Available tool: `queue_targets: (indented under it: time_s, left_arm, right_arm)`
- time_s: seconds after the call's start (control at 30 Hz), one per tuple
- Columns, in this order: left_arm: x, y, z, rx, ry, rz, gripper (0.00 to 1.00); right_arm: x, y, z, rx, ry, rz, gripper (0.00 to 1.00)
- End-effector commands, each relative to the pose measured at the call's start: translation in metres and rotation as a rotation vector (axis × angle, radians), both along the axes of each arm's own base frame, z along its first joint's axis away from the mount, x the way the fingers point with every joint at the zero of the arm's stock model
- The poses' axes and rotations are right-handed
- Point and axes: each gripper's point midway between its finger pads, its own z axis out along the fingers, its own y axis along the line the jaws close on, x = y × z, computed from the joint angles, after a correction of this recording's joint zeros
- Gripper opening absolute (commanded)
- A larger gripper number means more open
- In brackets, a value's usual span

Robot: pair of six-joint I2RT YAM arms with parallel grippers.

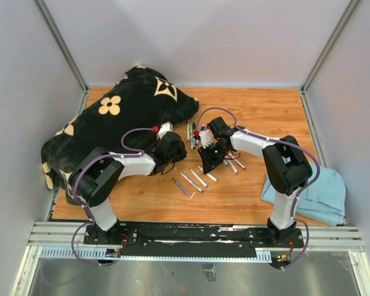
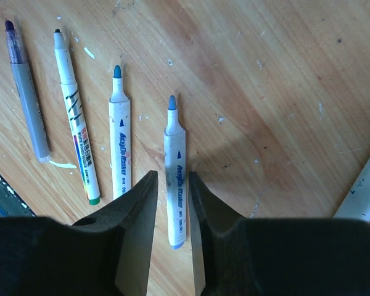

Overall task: Open the pen caps
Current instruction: Place the pen cap at the center of the board.

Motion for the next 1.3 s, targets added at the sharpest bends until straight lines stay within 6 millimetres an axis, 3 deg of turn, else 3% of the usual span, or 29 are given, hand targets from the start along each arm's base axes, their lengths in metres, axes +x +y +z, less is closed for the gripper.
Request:
queue_targets:
  time_s: [0.0, 0.37, 0.43, 0.63, 0.77, 1.07, 1.27]
  left_arm:
    - [0.003, 0.008, -0.014, 0.104, 0.028, 0.036, 0.01]
    - [0.006, 0.013, -0.023, 0.157, 0.046, 0.061, 0.14]
    - [0.006, 0.014, -0.024, 0.159, 0.049, 0.068, 0.2]
    - [0.006, 0.014, -0.02, 0.154, 0.045, 0.069, 0.33]
    - [0.005, 0.015, -0.014, 0.145, 0.039, 0.07, 0.35]
    - [0.004, 0.01, 0.023, 0.114, -0.027, 0.054, 0.37]
    - [-0.008, 0.004, 0.073, 0.033, -0.143, -0.018, 0.37]
  right_arm:
    - [0.005, 0.005, 0.009, -0.005, -0.045, 0.01, 0.29]
    - [0.008, 0.005, 0.041, 0.05, -0.122, 0.041, 0.38]
    - [0.009, 0.004, 0.048, 0.066, -0.138, 0.047, 0.4]
    - [0.005, 0.003, 0.075, 0.118, -0.198, 0.093, 0.46]
    - [0.004, -0.002, 0.094, 0.136, -0.268, 0.118, 0.47]
    - [0.004, -0.014, 0.129, 0.184, -0.383, 0.128, 0.49]
    - [-0.002, -0.021, 0.155, 0.26, -0.446, 0.165, 0.51]
